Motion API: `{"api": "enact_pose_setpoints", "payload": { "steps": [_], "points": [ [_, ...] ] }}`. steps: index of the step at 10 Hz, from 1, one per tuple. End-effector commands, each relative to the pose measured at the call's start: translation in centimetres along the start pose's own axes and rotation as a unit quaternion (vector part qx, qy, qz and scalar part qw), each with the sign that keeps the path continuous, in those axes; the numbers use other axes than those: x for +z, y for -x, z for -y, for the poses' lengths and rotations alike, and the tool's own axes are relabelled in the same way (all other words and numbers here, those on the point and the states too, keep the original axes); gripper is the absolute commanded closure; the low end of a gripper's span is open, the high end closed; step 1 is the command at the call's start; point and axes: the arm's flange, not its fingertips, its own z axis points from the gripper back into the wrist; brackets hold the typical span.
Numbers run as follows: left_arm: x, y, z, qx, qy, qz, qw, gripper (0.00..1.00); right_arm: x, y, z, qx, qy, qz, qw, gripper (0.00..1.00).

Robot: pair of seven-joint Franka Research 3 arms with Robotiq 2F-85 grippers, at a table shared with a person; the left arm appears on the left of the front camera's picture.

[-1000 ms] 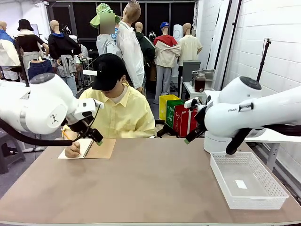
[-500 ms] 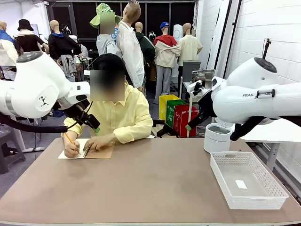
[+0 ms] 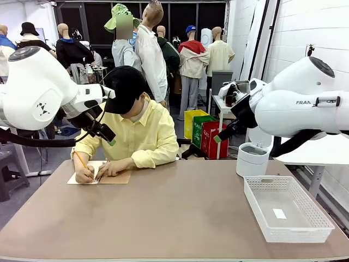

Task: Sort the paper based on its condition.
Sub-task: If a person hands you a paper, place it in the Organizing basket , and if it's crumpled, put it in the Trash can.

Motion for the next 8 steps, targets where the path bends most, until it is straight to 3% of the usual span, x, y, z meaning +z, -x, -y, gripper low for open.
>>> {"api": "enact_pose_setpoints", "payload": {
  "steps": [1, 6, 8],
  "points": [
    [-0.21, 0.26, -0.01, 0.02, 0.01, -0.003, 1.0, 0.0, 0.08, 0.09, 0.77, 0.01, -0.036, 0.052, 0.998, 0.0],
    [0.0, 0.0, 0.0, 0.0, 0.0, 0.0, 1.0, 0.0, 0.25, -0.43, 1.33, 0.037, -0.071, 0.13, 0.988, 0.0],
    [0.0, 0.0, 0.0, 0.0, 0.0, 0.0, 1.0, 0.0, -0.25, -0.79, 1.28, 0.044, -0.076, 0.132, 0.987, 0.0]
  ]
}}
